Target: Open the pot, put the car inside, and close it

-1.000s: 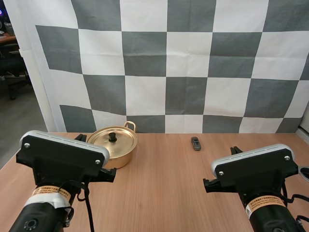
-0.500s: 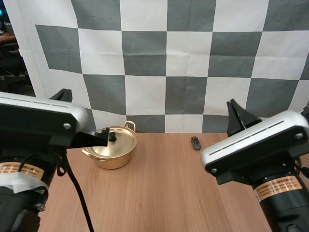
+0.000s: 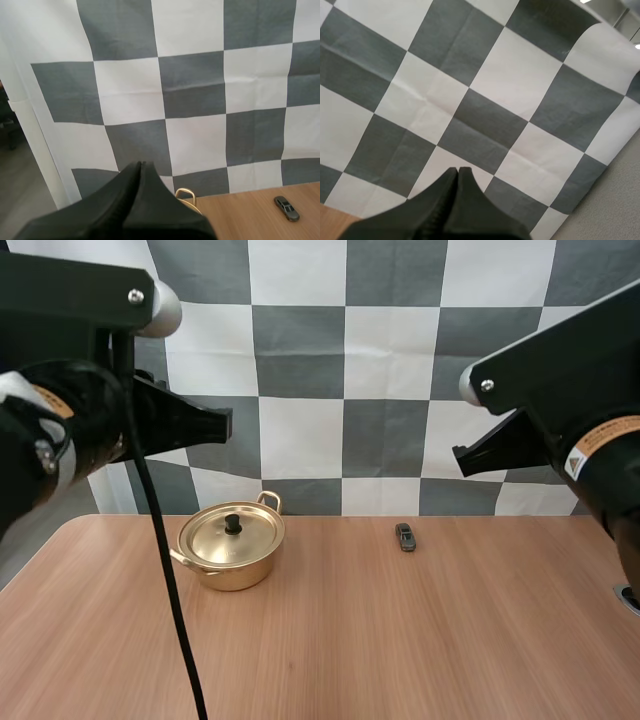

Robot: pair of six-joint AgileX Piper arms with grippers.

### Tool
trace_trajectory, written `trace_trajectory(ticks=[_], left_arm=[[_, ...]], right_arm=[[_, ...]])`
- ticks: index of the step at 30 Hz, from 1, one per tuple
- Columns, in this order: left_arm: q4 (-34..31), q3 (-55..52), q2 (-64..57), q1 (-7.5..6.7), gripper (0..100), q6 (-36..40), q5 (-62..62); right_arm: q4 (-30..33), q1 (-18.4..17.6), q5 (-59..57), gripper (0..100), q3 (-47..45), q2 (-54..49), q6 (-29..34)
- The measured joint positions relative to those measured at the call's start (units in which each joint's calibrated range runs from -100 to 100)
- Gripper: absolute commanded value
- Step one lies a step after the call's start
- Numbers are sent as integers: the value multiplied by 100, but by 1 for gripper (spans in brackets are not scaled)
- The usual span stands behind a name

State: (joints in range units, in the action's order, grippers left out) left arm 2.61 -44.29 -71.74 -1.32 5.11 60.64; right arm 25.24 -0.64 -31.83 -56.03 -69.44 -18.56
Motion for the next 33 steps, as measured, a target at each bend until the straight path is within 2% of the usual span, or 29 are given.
trace_trajectory(ticks=[5,7,10,15,19,24,27,30,33], left_arm=[[0,924,874,67,0,-47,1214],[0,1430,1353,187,0,-147,1869],[0,2019,1923,295,0,-161,2631],[-153,2985,2903,309,0,-161,3670],[-344,3824,3670,309,0,-161,3834],[-118,4565,4629,309,0,-177,3025],[119,4606,5077,309,0,-317,2914],[592,4235,5717,309,0,-711,3183],[718,3720,6058,309,0,-807,3694]], right_arm=[[-777,14,-1258,0,927,874,-499],[-1220,14,-1869,0,1432,1310,-750],[-1713,14,-2630,0,2019,1907,-869],[-2567,14,-4002,0,3028,2847,-869],[-3208,14,-5009,0,3849,3165,-869],[-3351,14,-6359,0,4167,3151,-869],[-3351,14,-6699,0,4136,3151,-869],[-3400,14,-6809,0,4136,3151,-869],[-3413,14,-6811,0,4136,3151,-869]])
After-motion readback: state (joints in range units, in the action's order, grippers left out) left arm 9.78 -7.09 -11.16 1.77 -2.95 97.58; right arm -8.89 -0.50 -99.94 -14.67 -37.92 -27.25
